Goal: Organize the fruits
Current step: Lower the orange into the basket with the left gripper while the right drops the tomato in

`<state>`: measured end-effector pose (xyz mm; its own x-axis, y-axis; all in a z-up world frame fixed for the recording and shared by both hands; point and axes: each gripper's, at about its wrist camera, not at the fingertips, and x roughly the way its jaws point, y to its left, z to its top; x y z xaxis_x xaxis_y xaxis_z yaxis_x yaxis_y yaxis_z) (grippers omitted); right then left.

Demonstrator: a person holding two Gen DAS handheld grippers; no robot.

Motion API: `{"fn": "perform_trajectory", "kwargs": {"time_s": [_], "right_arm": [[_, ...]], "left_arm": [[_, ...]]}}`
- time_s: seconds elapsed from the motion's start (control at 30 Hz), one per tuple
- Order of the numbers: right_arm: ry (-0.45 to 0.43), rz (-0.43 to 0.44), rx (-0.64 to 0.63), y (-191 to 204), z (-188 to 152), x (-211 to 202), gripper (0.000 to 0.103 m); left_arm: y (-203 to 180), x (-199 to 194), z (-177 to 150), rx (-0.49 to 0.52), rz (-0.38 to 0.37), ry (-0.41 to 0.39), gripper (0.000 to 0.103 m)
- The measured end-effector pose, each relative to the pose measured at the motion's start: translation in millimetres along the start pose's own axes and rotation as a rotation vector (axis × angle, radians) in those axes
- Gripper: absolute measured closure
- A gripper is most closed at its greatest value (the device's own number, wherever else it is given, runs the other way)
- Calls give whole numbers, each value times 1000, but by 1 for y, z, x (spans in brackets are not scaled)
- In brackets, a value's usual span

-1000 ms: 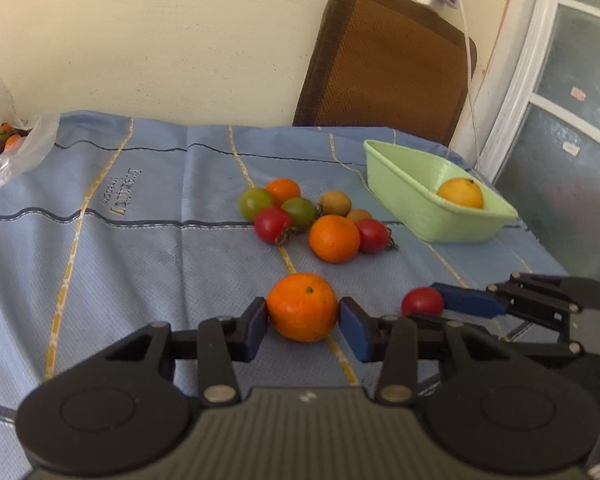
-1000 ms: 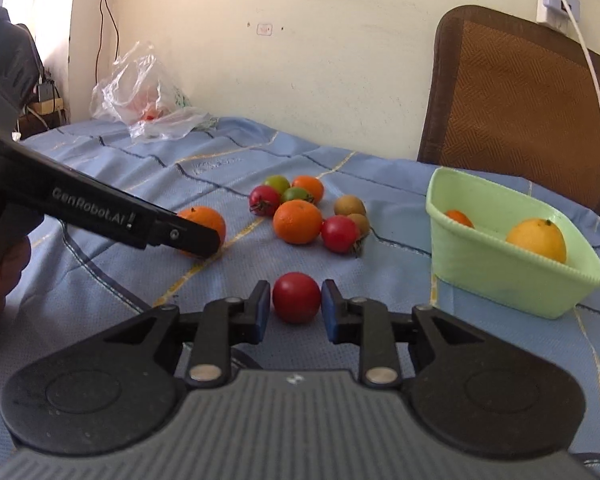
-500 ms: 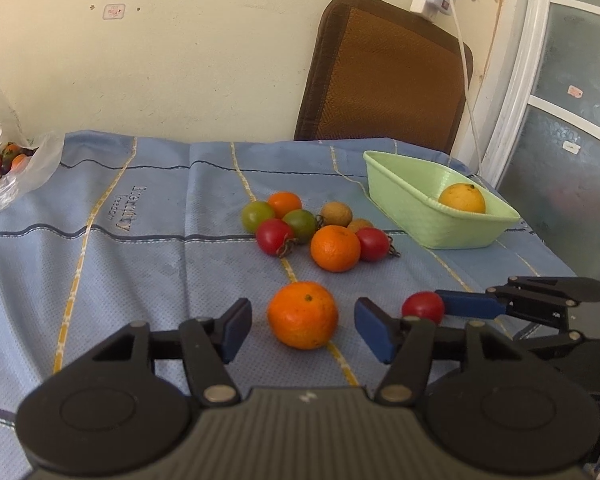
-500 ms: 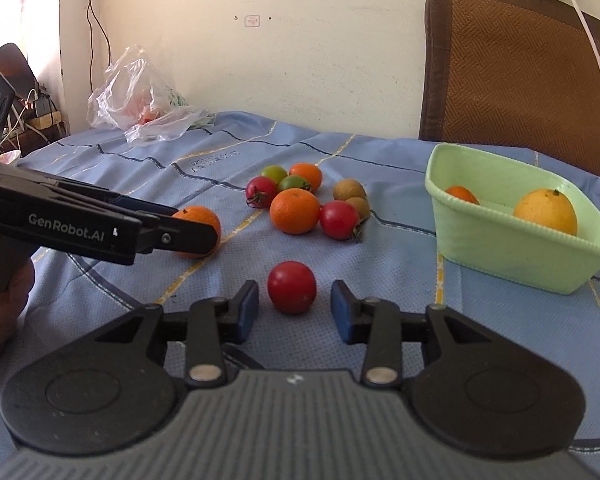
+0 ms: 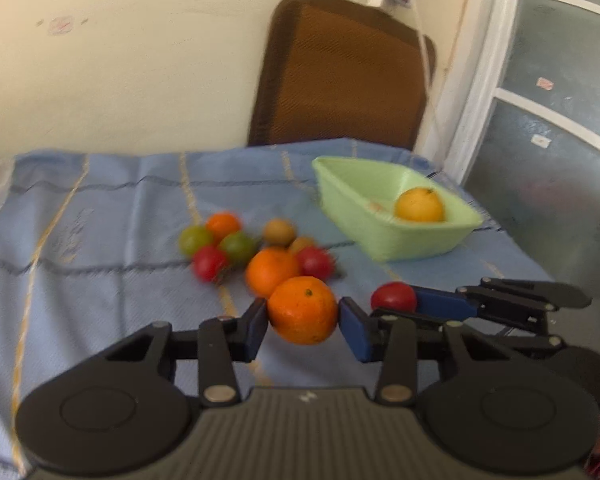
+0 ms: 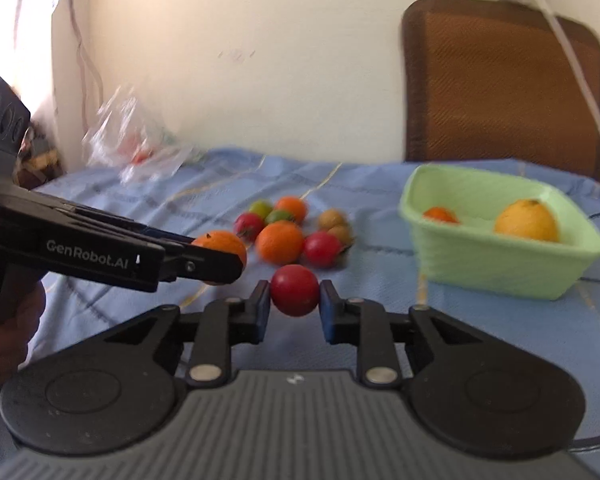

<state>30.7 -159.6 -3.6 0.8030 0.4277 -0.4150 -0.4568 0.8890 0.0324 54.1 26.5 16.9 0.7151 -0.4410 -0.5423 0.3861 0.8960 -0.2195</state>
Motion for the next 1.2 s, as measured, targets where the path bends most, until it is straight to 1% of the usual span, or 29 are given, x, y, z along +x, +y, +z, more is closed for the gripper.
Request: {"fn": "perform_trajectory", "kwargs": {"time_s": [0.1, 0.17, 0.27, 0.37, 0.47, 0.57, 0.67, 0.7, 0.73, 0.8, 0.87, 1.0, 1.07, 1.2], "right_arm": [[-85, -79, 29, -19, 9, -12, 74], [-122, -134, 57, -36, 17, -15, 74], [-137, -189, 96, -61, 27, -11, 74], [-118, -226, 100, -76, 30, 2, 74], [-97, -236, 104, -86, 27, 13, 74], [-95, -231, 110, -91, 23, 17, 73], [-109, -213, 117, -94, 21, 14, 71], [-109, -208, 122, -95, 20, 13, 70], [-110, -205, 128, -96, 20, 13, 70], [-124, -200, 139, -96, 20, 10, 70], [-142, -201, 145, -97, 19, 7, 70], [-175, -208, 166, -100, 17, 0, 70], [-198, -216, 179, -102, 16, -3, 70], [-243, -221, 200, -105, 15, -10, 70]], "left_arm": [[-17, 16, 32, 32, -45, -7, 64], [-26, 33, 52, 44, -72, -3, 64], [-44, 64, 73, 63, -88, 10, 64], [-52, 95, 85, 40, -108, 54, 64], [-55, 119, 89, 28, -104, 91, 64], [-56, 135, 91, 19, -104, 114, 64], [-59, 142, 93, 25, -109, 108, 60], [-60, 143, 94, 28, -110, 104, 57], [-62, 144, 96, 30, -109, 100, 51], [-62, 141, 98, 32, -105, 84, 49], [-57, 127, 101, 29, -104, 52, 49], [-29, 78, 107, -23, -80, -48, 49], [-10, 50, 103, -50, -42, -93, 49], [24, 8, 86, -72, 89, -135, 49]]}}
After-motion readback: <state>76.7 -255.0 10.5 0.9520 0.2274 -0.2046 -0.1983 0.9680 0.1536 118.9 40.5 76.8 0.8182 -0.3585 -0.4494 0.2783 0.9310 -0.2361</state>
